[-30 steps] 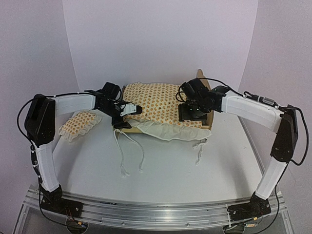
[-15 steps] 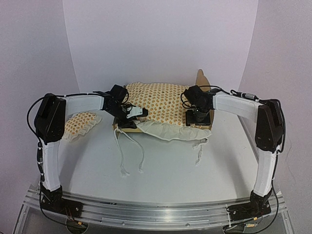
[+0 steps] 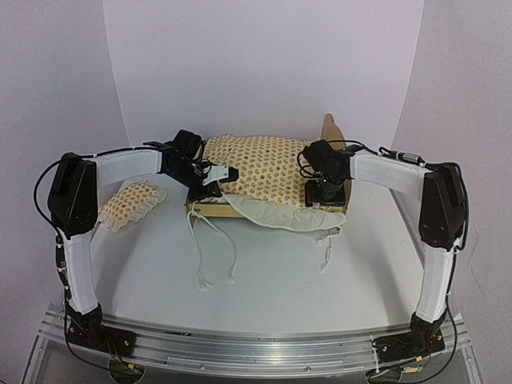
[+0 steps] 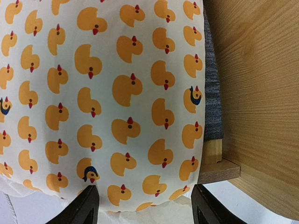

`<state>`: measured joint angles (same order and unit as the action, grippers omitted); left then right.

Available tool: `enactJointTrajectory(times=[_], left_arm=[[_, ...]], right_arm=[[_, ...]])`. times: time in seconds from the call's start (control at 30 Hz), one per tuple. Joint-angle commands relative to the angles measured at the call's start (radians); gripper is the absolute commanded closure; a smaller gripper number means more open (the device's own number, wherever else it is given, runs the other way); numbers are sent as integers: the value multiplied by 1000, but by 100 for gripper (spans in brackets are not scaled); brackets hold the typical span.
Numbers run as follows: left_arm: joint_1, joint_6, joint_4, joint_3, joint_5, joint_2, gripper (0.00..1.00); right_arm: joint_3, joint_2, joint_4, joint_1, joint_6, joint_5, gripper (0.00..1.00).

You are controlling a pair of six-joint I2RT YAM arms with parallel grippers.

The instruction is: Set up the pet bed

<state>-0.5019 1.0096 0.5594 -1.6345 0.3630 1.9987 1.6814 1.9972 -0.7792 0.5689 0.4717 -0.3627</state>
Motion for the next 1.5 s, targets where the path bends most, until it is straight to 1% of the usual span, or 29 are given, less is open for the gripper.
enactJointTrajectory(times=[0.0,0.13,0.27,0.37,0.43,0.5,0.6,0.67,0.77,0.87,0.97,1.03,1.1,1.3,1.37,1.47], left_arm=[[22,3,131,-120,2,-83,100],[27,44,207,-152,-9,-160,100],[26,74,256,-96,-9,-223,100],[26,85,252,-55,-9,-256,100],[24,77,217,-63,-22,-268,100],[25,101,212,-70,-46,-267,100],[22,185,309,1,-53,-245,100],[18,225,365,96,-56,-229,100],[15,240,319,234,-72,-232,100],[32,250,242,288,-131,-238,100],[70,239,229,280,-153,-223,100],[96,223,216,279,-169,-222,100],[116,199,197,280,-156,-229,100],[121,136,161,266,-114,-244,100],[120,125,161,254,-114,-240,100],[120,119,162,247,-112,-240,100]], right_arm=[[27,10,-3,-24,-9,-27,33],[66,44,-3,-39,-39,-41,34],[104,85,-3,-39,-52,-22,34],[121,104,-3,-39,-54,-15,35],[134,117,-4,-39,-59,-13,35],[143,124,-5,-40,-61,-15,35],[143,117,-5,-39,-57,-19,35],[137,96,-5,-39,-56,-19,35],[130,49,-10,-39,-65,-27,35],[117,-5,-15,-39,-80,-31,35],[103,-37,-14,-39,-124,17,34],[83,-65,-14,-39,-163,88,33],[60,-107,-14,-37,-180,156,32],[-110,-234,-23,-33,-111,175,27],[-159,-229,-17,-33,-102,207,26],[-162,-189,-14,-33,-81,231,25]])
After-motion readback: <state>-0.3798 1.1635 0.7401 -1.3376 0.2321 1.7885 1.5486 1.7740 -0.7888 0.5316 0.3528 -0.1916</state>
